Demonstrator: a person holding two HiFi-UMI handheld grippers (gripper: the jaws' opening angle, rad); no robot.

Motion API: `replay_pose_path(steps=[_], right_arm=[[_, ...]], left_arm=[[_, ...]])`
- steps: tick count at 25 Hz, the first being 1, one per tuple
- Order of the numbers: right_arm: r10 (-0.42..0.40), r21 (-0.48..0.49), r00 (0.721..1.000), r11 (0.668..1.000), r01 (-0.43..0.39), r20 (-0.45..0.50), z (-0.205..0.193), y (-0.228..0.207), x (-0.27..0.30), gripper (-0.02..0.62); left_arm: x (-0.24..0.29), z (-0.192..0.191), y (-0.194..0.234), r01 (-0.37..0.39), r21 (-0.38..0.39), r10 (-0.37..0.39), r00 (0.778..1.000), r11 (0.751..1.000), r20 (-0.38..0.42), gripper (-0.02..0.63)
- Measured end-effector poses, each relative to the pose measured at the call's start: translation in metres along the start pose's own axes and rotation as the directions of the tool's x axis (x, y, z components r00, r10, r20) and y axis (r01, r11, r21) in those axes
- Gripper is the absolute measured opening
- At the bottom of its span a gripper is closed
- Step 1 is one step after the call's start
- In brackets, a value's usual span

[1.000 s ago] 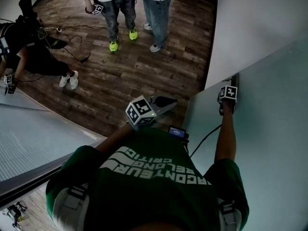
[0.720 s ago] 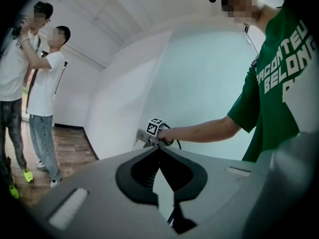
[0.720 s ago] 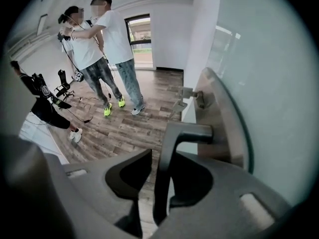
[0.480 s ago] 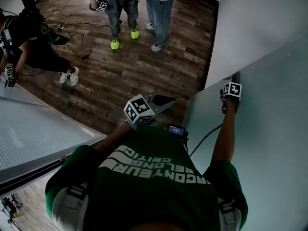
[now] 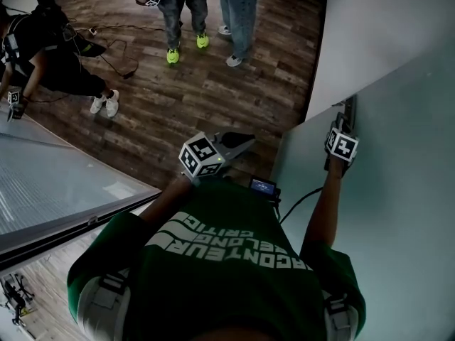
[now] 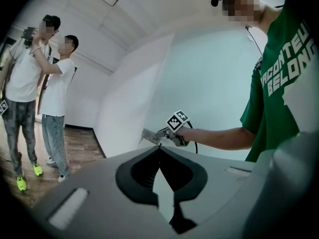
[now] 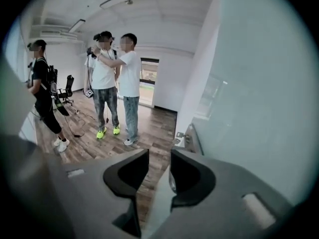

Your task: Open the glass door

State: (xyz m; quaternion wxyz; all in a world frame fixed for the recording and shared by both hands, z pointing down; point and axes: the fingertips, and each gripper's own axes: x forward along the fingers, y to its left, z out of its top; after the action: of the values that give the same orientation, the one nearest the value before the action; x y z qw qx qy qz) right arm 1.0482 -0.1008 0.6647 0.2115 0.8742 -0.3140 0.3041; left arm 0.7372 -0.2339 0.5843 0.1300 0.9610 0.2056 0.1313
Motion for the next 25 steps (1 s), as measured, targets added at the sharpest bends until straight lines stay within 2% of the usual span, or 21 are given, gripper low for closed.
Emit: replay_pose_path(steps=[4,7,16,25], right_arm=[[0.075,-0.008,0.992,0.997,-0.075,0.099,-0.009,0.029,-0.026,0.062],[0.113,-0.040,0.985,0.993,-0.108,0.132,-0.026,0.046,-0.040,-0.004],[0.247,-0.093,0.948,0.968,-0.232,0.202,-0.061,0.097,-0.089,-0.008],[0.286,-0.089,0.932,0.958,-0.273,0.223,-0.078,0.149,-0.126,-0.008]], left_arm=[[-0.007,-0.005,-0.008,-0.013,-0.009,0.013,1.000,1.000,0.000,0.015],[-0.010,-0.014,-0.014,-0.025,-0.022,0.025,1.000,0.999,-0.009,0.015],[-0.026,-0.024,-0.030,-0.054,-0.051,0.054,0.998,0.997,-0.014,0.015],[-0.061,-0.026,-0.028,-0.061,-0.061,0.062,0.998,0.996,0.007,0.015]])
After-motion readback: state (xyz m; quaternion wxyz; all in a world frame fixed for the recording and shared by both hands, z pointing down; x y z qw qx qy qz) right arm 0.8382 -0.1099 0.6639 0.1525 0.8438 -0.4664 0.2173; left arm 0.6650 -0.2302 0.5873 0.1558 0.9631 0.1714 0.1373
